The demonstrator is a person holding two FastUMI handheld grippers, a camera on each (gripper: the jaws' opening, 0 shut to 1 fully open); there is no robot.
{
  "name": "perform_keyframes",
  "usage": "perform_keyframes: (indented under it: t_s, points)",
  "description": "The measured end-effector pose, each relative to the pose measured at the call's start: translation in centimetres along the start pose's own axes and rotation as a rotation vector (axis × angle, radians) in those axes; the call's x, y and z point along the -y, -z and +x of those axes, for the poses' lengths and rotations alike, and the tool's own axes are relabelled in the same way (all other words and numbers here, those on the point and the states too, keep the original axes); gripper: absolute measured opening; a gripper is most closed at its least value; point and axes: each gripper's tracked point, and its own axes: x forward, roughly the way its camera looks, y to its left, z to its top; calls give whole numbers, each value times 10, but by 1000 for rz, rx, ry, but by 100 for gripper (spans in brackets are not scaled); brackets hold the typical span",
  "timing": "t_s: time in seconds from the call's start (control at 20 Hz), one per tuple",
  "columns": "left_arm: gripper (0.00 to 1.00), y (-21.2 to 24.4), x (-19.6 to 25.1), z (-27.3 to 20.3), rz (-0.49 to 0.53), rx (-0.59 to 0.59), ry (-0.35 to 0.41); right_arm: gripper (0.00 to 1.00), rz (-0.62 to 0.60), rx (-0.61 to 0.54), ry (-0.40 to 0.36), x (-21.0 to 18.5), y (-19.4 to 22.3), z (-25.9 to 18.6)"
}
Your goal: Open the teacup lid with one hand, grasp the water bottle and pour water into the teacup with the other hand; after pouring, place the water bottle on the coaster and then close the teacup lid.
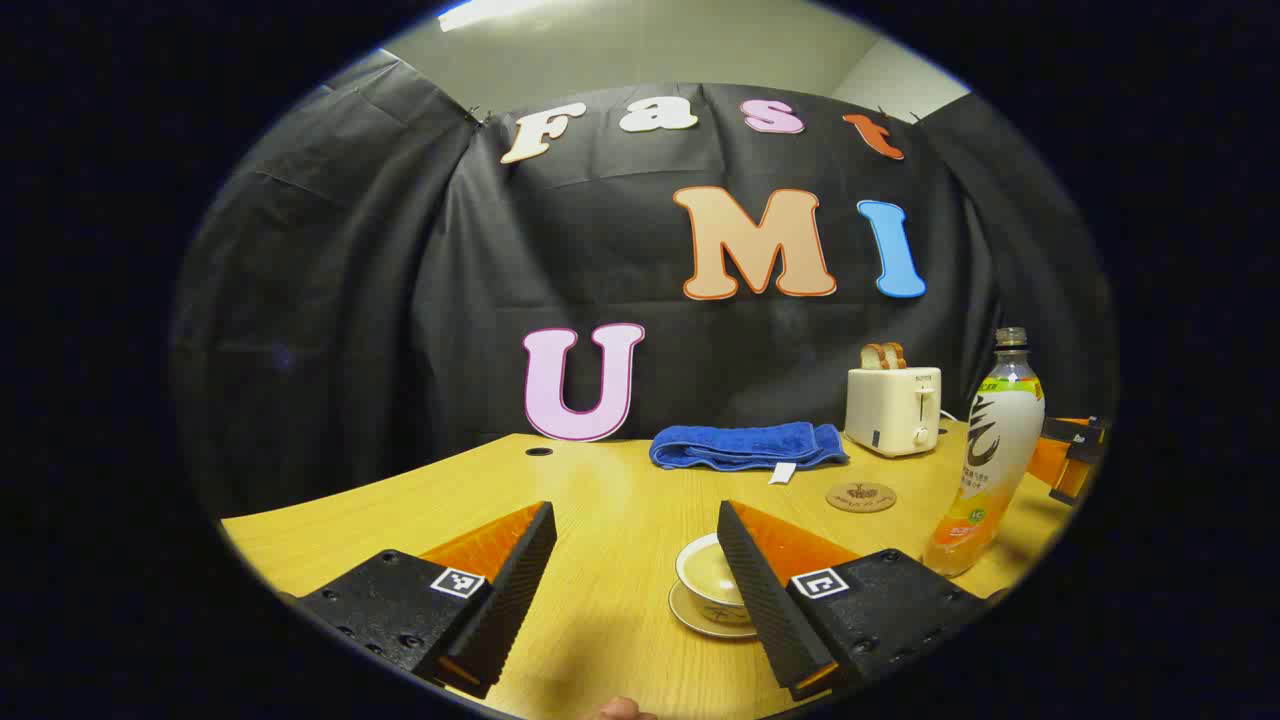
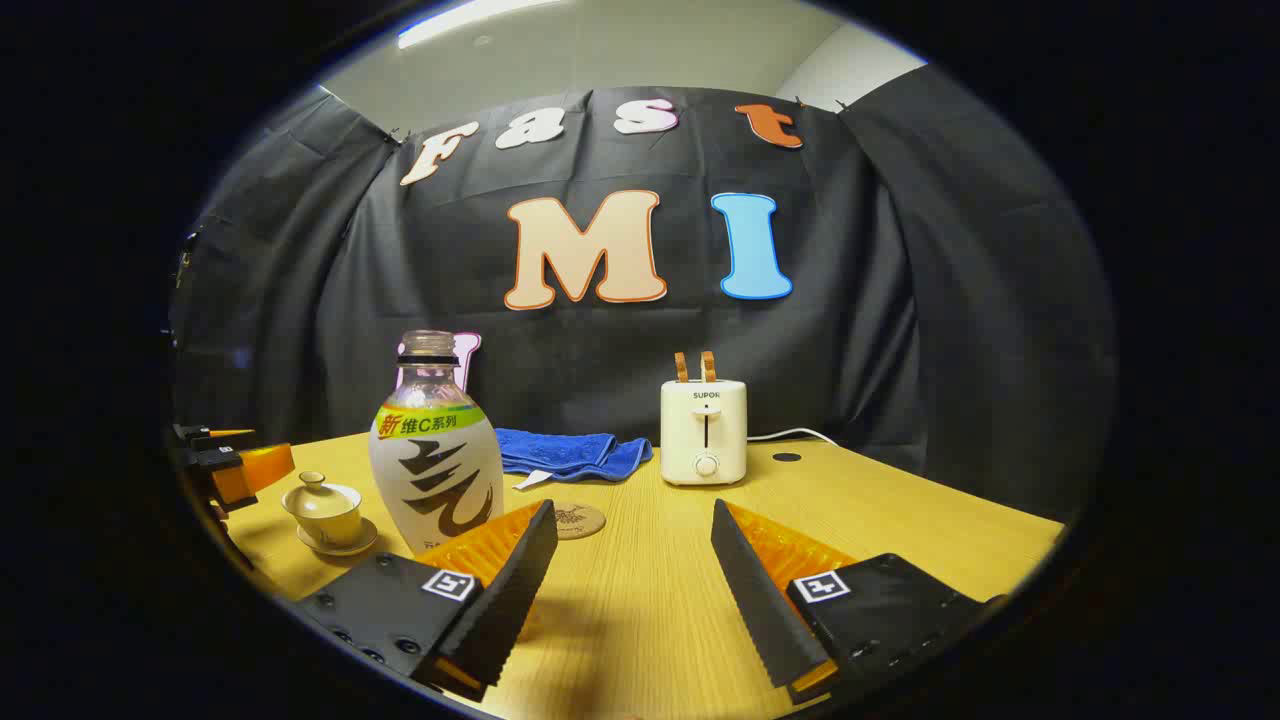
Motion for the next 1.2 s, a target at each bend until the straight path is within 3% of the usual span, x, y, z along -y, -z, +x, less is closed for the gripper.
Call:
perform_keyframes:
  t_s: [0.85, 1.2]
  points:
    - [95, -7, 48, 3, 23, -21, 167, 98, 1, 0, 3, 0, 0, 1]
    - [98, 8, 37, -2, -21, -58, 129, 98, 1, -1, 2, 0, -1, 1]
